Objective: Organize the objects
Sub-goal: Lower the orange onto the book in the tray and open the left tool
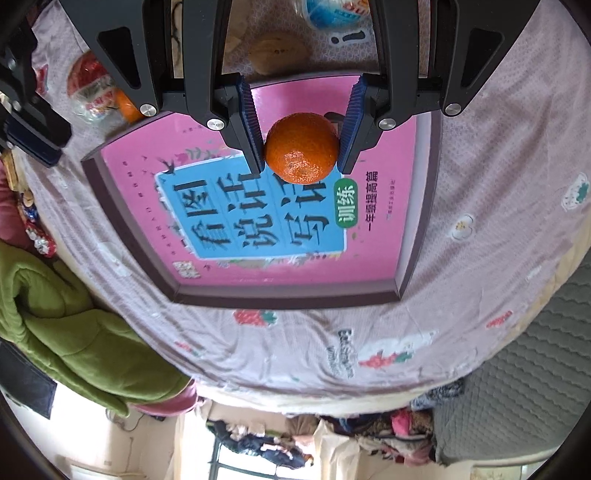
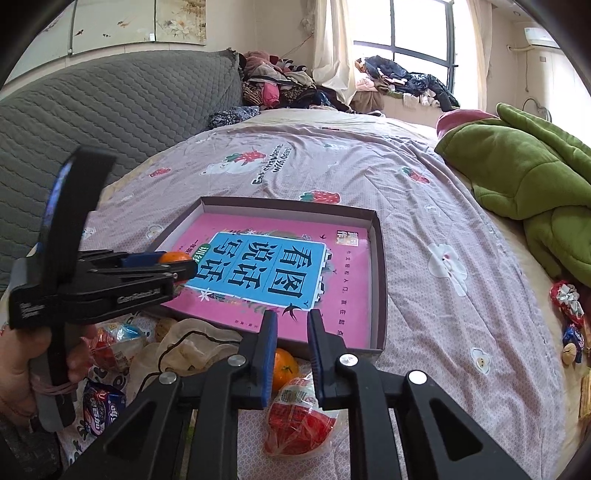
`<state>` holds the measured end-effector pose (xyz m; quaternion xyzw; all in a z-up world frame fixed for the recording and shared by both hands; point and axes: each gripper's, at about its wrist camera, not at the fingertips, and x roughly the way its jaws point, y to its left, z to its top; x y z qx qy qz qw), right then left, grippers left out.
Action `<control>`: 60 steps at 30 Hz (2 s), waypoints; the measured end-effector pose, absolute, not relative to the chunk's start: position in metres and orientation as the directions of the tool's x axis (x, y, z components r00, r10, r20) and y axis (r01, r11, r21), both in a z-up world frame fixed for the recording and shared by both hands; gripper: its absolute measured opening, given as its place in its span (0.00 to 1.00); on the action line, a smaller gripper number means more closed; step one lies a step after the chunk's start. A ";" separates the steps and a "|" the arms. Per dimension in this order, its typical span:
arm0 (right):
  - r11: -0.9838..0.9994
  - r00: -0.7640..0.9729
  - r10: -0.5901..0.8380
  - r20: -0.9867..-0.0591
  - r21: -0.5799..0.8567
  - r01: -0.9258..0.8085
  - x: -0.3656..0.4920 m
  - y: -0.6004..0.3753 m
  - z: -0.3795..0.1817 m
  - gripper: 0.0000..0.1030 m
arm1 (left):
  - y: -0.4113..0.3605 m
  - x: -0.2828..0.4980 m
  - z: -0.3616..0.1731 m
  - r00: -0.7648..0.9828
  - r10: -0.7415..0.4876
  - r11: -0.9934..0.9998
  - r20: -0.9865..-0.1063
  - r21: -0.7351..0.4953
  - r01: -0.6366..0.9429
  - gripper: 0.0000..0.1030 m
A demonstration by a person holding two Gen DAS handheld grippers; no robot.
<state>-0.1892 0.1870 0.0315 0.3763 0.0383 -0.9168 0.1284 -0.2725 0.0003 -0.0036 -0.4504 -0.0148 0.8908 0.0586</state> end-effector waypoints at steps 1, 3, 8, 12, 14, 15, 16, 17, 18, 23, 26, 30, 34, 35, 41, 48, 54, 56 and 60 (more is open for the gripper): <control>-0.964 -0.683 -0.209 -0.700 0.030 0.265 -0.189 0.187 0.031 0.17 | 0.001 -0.274 -0.006 -0.579 0.121 -0.992 -0.807 -0.083 -0.092 0.41; -0.963 -0.679 -0.213 -0.702 0.035 0.266 -0.189 0.188 0.031 0.17 | 0.003 -0.277 -0.011 -0.568 0.112 -0.993 -0.815 -0.071 -0.094 0.41; -0.964 -0.673 -0.215 -0.708 0.042 0.264 -0.190 0.188 0.029 0.17 | 0.004 -0.280 -0.018 -0.548 0.102 -0.994 -0.830 -0.062 -0.092 0.41; -0.964 -0.667 -0.219 -0.712 0.051 0.262 -0.191 0.189 0.027 0.17 | 0.005 -0.283 -0.021 -0.536 0.096 -0.995 -0.839 -0.058 -0.087 0.41; -0.963 -0.665 -0.221 -0.714 0.051 0.266 -0.191 0.189 0.027 0.17 | 0.005 -0.283 -0.021 -0.533 0.095 -0.995 -0.841 -0.058 -0.085 0.41; -0.963 -0.664 -0.221 -0.714 0.051 0.266 -0.191 0.188 0.026 0.17 | 0.005 -0.284 -0.021 -0.531 0.095 -0.995 -0.842 -0.058 -0.085 0.41; -0.962 -0.665 -0.222 -0.714 0.051 0.267 -0.191 0.188 0.026 0.17 | 0.005 -0.284 -0.021 -0.530 0.094 -0.995 -0.843 -0.058 -0.085 0.42; -0.962 -0.663 -0.223 -0.715 0.051 0.268 -0.191 0.187 0.026 0.17 | 0.005 -0.285 -0.020 -0.528 0.094 -0.995 -0.844 -0.058 -0.084 0.42; -0.962 -0.661 -0.223 -0.716 0.051 0.269 -0.191 0.187 0.026 0.17 | 0.005 -0.285 -0.020 -0.528 0.094 -0.995 -0.844 -0.058 -0.083 0.42; -0.962 -0.659 -0.221 -0.719 0.052 0.266 -0.192 0.187 0.025 0.17 | 0.004 -0.285 -0.020 -0.523 0.095 -0.995 -0.847 -0.064 -0.078 0.42; -0.964 -0.660 -0.218 -0.719 0.052 0.263 -0.192 0.188 0.024 0.17 | 0.004 -0.285 -0.020 -0.521 0.098 -0.995 -0.848 -0.068 -0.075 0.42; -0.966 -0.660 -0.214 -0.720 0.054 0.255 -0.194 0.188 0.023 0.17 | 0.003 -0.283 -0.020 -0.516 0.098 -0.995 -0.851 -0.070 -0.074 0.42; -0.968 -0.659 -0.202 -0.724 0.047 0.246 -0.206 0.185 0.023 0.17 | 0.002 -0.282 -0.018 -0.521 0.097 -0.995 -0.848 -0.070 -0.071 0.42; -0.968 -0.658 -0.200 -0.726 0.044 0.246 -0.211 0.184 0.023 0.17 | 0.002 -0.282 -0.018 -0.523 0.099 -0.995 -0.847 -0.071 -0.073 0.42; -0.969 -0.642 -0.174 -0.746 0.013 0.247 -0.232 0.174 0.010 0.17 | -0.002 -0.282 -0.014 -0.532 0.096 -0.995 -0.841 -0.070 -0.068 0.42; -0.972 -0.609 -0.163 -0.776 0.019 0.236 -0.252 0.170 -0.007 0.17 | -0.005 -0.283 -0.013 -0.540 0.096 -0.995 -0.836 -0.072 -0.066 0.42; -0.972 -0.585 -0.163 -0.795 0.027 0.234 -0.258 0.172 -0.016 0.17 | -0.004 -0.281 -0.013 -0.543 0.093 -0.995 -0.834 -0.066 -0.069 0.42; -0.971 -0.575 -0.172 -0.800 0.041 0.235 -0.259 0.173 -0.018 0.17 | -0.004 -0.281 -0.013 -0.543 0.096 -0.995 -0.834 -0.070 -0.068 0.42; -0.973 -0.566 -0.165 -0.808 0.039 0.228 -0.261 0.175 -0.020 0.17 | -0.004 -0.280 -0.012 -0.542 0.097 -0.995 -0.835 -0.071 -0.069 0.42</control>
